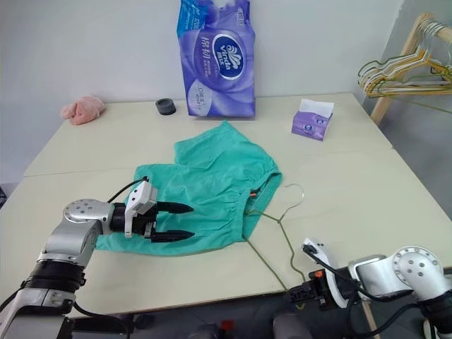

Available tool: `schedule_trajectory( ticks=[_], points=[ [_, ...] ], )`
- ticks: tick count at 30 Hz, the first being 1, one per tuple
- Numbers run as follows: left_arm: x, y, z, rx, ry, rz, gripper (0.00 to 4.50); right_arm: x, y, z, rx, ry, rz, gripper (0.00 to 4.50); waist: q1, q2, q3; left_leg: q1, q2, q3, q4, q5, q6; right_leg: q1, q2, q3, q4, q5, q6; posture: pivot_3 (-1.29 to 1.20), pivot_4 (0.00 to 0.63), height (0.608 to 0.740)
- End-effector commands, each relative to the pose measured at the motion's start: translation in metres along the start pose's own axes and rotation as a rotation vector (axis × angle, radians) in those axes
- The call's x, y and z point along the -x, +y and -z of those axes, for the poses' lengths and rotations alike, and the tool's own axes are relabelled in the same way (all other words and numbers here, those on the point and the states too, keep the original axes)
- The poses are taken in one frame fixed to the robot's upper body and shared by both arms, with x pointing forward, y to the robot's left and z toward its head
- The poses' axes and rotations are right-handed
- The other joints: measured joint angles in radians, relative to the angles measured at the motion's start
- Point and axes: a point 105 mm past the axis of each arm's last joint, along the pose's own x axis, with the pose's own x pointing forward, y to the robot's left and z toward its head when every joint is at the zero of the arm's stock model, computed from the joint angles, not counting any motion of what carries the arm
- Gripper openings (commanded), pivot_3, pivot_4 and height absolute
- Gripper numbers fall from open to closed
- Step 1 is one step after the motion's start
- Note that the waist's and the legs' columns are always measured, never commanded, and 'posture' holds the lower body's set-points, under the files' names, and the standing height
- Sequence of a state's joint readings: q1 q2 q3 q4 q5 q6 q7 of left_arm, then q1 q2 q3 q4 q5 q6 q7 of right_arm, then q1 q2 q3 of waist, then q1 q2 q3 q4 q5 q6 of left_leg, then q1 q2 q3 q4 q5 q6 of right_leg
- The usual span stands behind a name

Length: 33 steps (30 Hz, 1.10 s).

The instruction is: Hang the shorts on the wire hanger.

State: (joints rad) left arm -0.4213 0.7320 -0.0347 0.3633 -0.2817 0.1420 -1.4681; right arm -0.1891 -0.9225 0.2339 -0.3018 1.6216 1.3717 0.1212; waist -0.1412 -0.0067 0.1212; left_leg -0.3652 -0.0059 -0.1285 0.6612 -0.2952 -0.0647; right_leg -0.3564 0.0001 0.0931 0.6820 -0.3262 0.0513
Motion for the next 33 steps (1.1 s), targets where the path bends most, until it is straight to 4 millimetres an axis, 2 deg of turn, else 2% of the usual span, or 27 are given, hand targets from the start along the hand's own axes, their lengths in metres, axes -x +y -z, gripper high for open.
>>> schedule_trajectory(
  ticks=[1,5,11,16,20,26,30,33],
  points=[
    [0.011,0.008,-0.006,-0.036,0.027,-0.011,3.92,0.002,0.003,0.008,0.097,0.084,0.006,0.0,0.0,0.0,0.002,0.0,0.0,0.0,0.0,0.0,0.0,0.0,0.0,0.0,0.0,0.0,0.0,-0.17,0.109,0.74],
    [0.013,0.005,-0.004,-0.033,0.041,0.015,3.92,0.01,-0.008,0.013,0.125,0.105,0.051,0.0,0.0,0.0,0.003,-0.001,0.0,-0.001,-0.001,-0.002,0.004,-0.001,-0.001,-0.001,-0.001,0.0,0.0,-0.17,0.109,0.74],
    [0.008,-0.019,0.0,-0.056,0.086,0.161,3.92,0.04,-0.036,0.017,0.094,0.085,0.149,0.0,0.0,0.0,0.004,-0.002,-0.001,0.0,-0.001,-0.003,0.005,-0.001,-0.003,-0.001,-0.002,0.0,0.0,-0.19,0.108,0.74],
    [0.003,-0.031,0.001,-0.073,0.1,0.222,3.92,0.062,-0.04,0.02,0.128,0.098,0.179,0.0,-0.001,0.002,0.008,-0.001,-0.001,0.0,0.0,-0.003,0.005,-0.001,-0.003,-0.001,-0.001,0.0,0.0,-0.21,0.108,0.74],
    [0.001,-0.031,0.001,-0.08,0.098,0.23,3.92,0.071,-0.042,0.019,0.149,0.094,0.201,0.0,-0.002,0.001,0.009,-0.001,-0.001,0.002,0.0,-0.003,0.005,-0.001,-0.003,0.0,-0.001,-0.001,0.002,-0.21,0.107,0.74],
    [-0.002,-0.024,-0.005,-0.081,0.066,0.201,3.92,0.101,-0.04,0.024,0.062,0.018,0.182,0.0,0.003,0.001,0.012,-0.002,-0.002,0.002,0.0,-0.003,0.005,-0.001,-0.004,-0.001,-0.002,0.0,0.001,-0.22,0.107,0.74],
    [-0.003,-0.023,-0.004,-0.08,0.059,0.196,3.92,0.121,-0.049,0.039,-0.008,-0.014,0.242,0.0,0.0,-0.002,0.013,-0.002,-0.001,0.002,0.0,-0.003,0.005,-0.001,-0.003,-0.001,-0.002,0.0,0.001,-0.23,0.109,0.74],
    [-0.005,-0.024,-0.003,-0.08,0.054,0.202,3.92,0.124,-0.052,0.044,-0.015,-0.032,0.265,0.0,-0.002,-0.002,0.014,-0.001,-0.001,0.005,0.0,-0.003,0.005,-0.001,-0.003,-0.001,-0.001,0.0,0.001,-0.24,0.107,0.74]
  ],
)
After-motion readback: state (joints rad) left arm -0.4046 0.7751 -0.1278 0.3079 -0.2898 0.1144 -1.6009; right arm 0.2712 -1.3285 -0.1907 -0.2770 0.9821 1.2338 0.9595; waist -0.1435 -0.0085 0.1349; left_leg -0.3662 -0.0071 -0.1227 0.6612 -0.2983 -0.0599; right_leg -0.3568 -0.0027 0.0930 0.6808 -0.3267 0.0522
